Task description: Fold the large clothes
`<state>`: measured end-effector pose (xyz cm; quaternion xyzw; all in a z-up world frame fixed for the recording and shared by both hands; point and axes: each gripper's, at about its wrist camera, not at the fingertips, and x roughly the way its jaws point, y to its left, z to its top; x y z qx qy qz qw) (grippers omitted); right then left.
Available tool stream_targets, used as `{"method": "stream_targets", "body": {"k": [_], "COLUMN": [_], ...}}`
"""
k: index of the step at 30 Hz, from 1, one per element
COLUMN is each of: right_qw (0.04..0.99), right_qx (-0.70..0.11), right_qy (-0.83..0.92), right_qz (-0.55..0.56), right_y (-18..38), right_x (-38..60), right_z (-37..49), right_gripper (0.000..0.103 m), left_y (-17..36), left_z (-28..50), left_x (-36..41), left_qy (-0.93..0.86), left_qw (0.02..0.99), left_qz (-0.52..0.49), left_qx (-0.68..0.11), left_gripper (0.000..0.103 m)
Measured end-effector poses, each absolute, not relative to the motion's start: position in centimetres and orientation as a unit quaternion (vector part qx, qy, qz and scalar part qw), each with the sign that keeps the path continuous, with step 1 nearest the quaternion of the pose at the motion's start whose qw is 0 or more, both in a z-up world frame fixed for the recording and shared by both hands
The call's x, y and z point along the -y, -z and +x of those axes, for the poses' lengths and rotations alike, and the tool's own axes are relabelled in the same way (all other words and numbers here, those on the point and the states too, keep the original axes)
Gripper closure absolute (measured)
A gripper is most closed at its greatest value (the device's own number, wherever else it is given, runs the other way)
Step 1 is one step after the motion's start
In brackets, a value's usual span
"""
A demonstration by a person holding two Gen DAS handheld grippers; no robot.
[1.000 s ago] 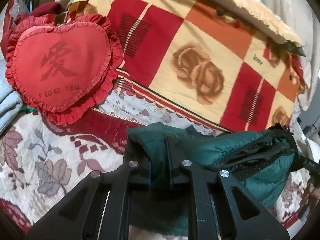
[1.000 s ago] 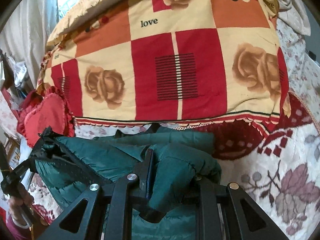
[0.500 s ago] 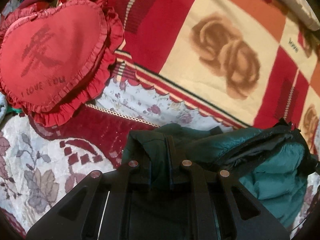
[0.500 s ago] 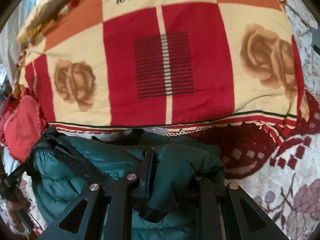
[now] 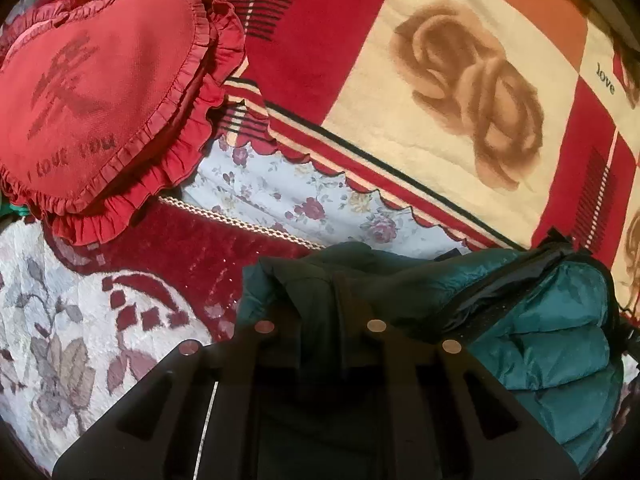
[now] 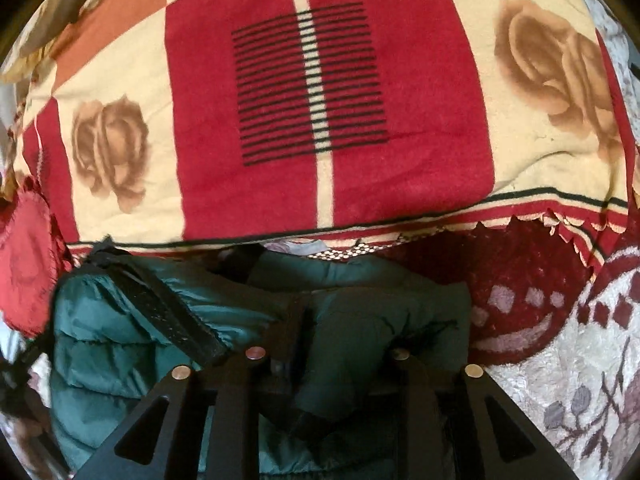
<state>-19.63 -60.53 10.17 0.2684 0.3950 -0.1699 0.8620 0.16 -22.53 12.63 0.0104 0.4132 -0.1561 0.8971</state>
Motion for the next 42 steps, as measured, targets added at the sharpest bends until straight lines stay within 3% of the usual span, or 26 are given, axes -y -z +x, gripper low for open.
{"method": "stream_targets", "body": {"k": [3, 4, 5, 7, 11, 14, 16, 18, 27, 30, 34, 40, 42], "right_qw": [0.874, 0.879, 0.883, 0.897, 0.912, 0.916, 0.918, 0.92, 0.92, 0.92, 0.915, 0.897, 0.887], "right_qx": [-0.363, -0.356, -0.351, -0.328, -0.302, -0.309, -0.319, -0.329, -0.359, -0.366, -0.392, -0.425, -0.436], "right_qy": [0.166, 0.168, 0.17, 0.19, 0.194, 0.168, 0.152, 0.131, 0.078, 0.064, 0.058, 0.102, 0.113], "right_qz": [0.278, 0.27, 0.262, 0.229, 0.201, 0.192, 0.179, 0.168, 0.14, 0.12, 0.071, 0.065, 0.098], "right_y": [-11.9, -12.6, -13.1, -14.9, -17.8, -18.4, -18.3, -18.0, -14.8, -13.6, -11.5, -7.2, -6.0], "right_x": [60.0, 59.6, 59.3, 58.1, 56.8, 55.3, 54.0, 52.6, 47.2, 45.2, 43.2, 44.9, 46.5], "right_z": [-21.8, -22.4, -22.7, -24.1, -25.8, -26.1, -26.1, -25.7, -22.2, -20.0, -16.6, -12.0, -11.2], "right_gripper": [0.061, 0.046, 0.022, 0.009, 0.009, 0.009, 0.009, 0.009, 0.009, 0.015, 0.033, 0.033, 0.033], "left_y": [-13.6, -14.0, -14.6, -15.6, -17.6, -18.5, -19.2, -20.2, -19.9, -16.7, -13.0, -10.7, -10.2], "left_z": [-0.1, -0.2, -0.4, -0.8, -2.1, -2.6, -2.9, -3.5, -6.7, -6.9, -5.5, -1.4, -0.4], "left_x": [21.8, 21.6, 21.4, 21.2, 20.6, 20.0, 19.3, 18.3, 19.9, 22.0, 23.7, 24.0, 24.3], "left_qy": [0.173, 0.176, 0.182, 0.192, 0.202, 0.21, 0.212, 0.218, 0.229, 0.212, 0.173, 0.166, 0.167], "left_qw": [0.894, 0.893, 0.891, 0.892, 0.897, 0.896, 0.902, 0.909, 0.909, 0.901, 0.897, 0.893, 0.891], "left_qz": [-0.007, -0.009, -0.008, -0.008, -0.015, -0.036, -0.051, -0.075, -0.017, 0.038, 0.087, 0.059, 0.054], "left_qx": [-0.414, -0.415, -0.415, -0.41, -0.394, -0.389, -0.372, -0.346, -0.348, -0.377, -0.398, -0.414, -0.418], "left_gripper": [0.088, 0.086, 0.086, 0.082, 0.08, 0.071, 0.043, 0.034, 0.033, 0.033, 0.033, 0.033, 0.026]}}
